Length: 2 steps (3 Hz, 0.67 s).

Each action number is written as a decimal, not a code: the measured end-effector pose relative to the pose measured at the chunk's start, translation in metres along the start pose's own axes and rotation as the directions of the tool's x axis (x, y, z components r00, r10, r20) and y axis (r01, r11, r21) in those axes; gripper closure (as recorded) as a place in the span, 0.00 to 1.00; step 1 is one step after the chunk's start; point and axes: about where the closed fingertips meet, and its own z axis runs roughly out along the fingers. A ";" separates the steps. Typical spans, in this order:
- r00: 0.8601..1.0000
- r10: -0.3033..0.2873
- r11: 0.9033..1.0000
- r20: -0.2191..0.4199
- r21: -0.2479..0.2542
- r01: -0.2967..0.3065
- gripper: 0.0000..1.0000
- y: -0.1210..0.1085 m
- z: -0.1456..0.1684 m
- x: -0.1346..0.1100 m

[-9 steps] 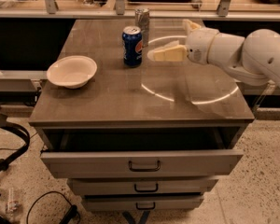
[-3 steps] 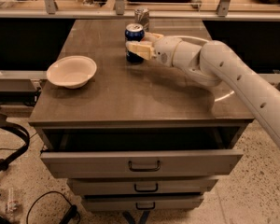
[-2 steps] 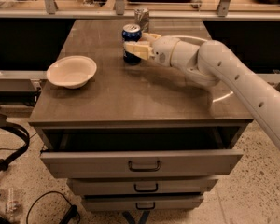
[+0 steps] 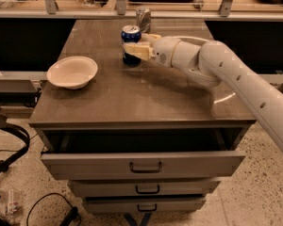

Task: Pick pepsi can

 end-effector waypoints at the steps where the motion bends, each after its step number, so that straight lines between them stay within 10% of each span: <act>1: 1.000 -0.026 1.000 0.001 -0.012 0.026 1.00 0.005 -0.002 -0.019; 2: 0.996 -0.087 0.996 0.000 -0.015 0.087 1.00 0.015 -0.017 -0.061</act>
Offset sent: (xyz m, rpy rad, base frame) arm -0.0431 -0.0214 0.1215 -0.0983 -0.1442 0.0090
